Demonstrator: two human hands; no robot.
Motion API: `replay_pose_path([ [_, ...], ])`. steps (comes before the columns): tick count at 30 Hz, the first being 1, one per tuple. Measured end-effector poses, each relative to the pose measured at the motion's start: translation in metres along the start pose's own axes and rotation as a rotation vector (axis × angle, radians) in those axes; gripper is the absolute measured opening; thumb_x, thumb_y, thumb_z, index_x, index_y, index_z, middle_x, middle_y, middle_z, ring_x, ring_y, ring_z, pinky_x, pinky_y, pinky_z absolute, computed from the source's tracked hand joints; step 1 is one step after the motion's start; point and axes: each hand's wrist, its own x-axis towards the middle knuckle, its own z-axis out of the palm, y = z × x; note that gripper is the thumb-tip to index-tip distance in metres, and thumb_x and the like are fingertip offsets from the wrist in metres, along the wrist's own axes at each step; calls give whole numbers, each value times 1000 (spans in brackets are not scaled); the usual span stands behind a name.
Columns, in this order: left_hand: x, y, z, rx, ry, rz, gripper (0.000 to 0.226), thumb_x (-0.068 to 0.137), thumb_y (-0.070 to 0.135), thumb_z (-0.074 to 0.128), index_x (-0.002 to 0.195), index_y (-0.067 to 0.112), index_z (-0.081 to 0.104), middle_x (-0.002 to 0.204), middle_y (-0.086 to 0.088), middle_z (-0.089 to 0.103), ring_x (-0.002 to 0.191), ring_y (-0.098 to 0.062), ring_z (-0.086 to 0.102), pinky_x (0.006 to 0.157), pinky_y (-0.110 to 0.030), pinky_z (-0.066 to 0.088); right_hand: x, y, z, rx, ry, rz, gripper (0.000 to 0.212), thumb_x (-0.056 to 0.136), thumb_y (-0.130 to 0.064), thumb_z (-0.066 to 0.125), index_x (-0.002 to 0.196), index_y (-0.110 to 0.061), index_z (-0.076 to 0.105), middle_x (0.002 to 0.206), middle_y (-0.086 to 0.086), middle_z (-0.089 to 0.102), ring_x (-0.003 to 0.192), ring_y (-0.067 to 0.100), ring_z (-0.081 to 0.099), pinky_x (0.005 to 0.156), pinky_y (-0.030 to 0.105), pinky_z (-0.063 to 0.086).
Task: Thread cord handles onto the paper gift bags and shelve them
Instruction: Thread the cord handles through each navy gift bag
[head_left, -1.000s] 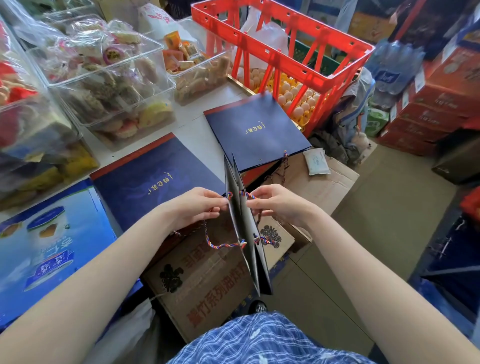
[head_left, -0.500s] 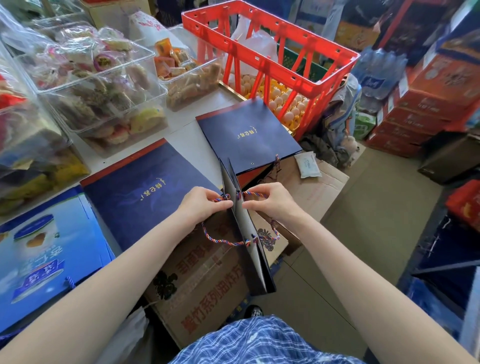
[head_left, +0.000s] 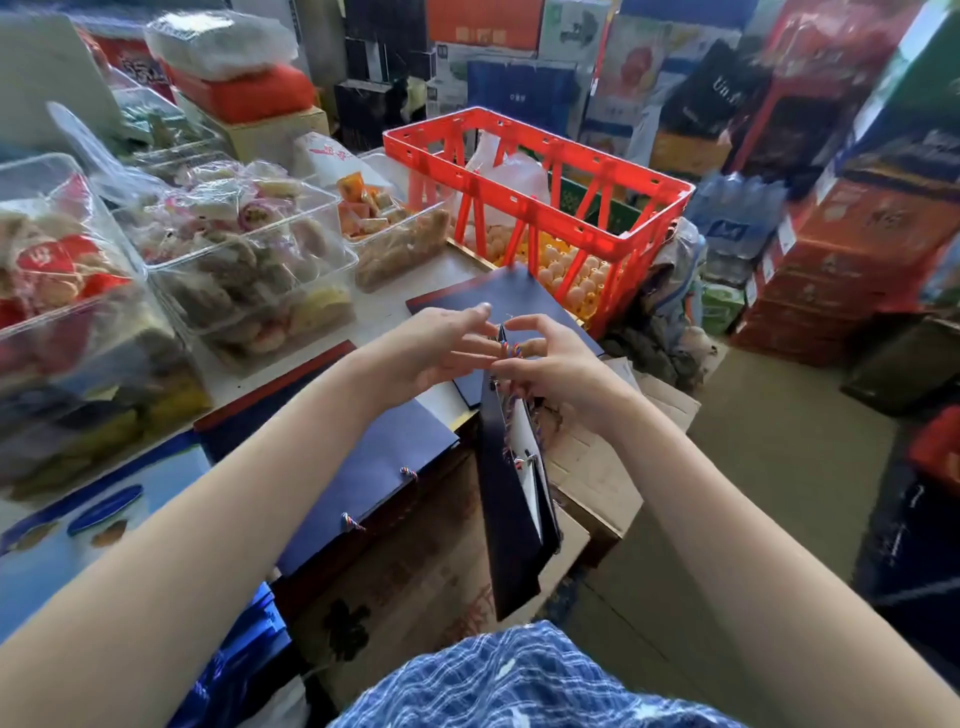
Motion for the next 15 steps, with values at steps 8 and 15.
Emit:
replay_pose_path([
  [8,-1,-50,15,101,6,-254,28,88,37,61,93,10,56,94,-4,58,79,-14,60,79,-31,55,-15,-5,-12,215,-24,-88,35,86,11,49,114,-9,56,73,0,58,51,9,48,51,18,43],
  [15,18,-75,41,274,-12,-267,26,80,26,72,82,11,51,66,-1,50,56,-10,50,61,-25,54,-31,3,-21,396,-116,-86,34,86,8,47,113,-11,55,96,14,62,75,26,65,79,37,53],
])
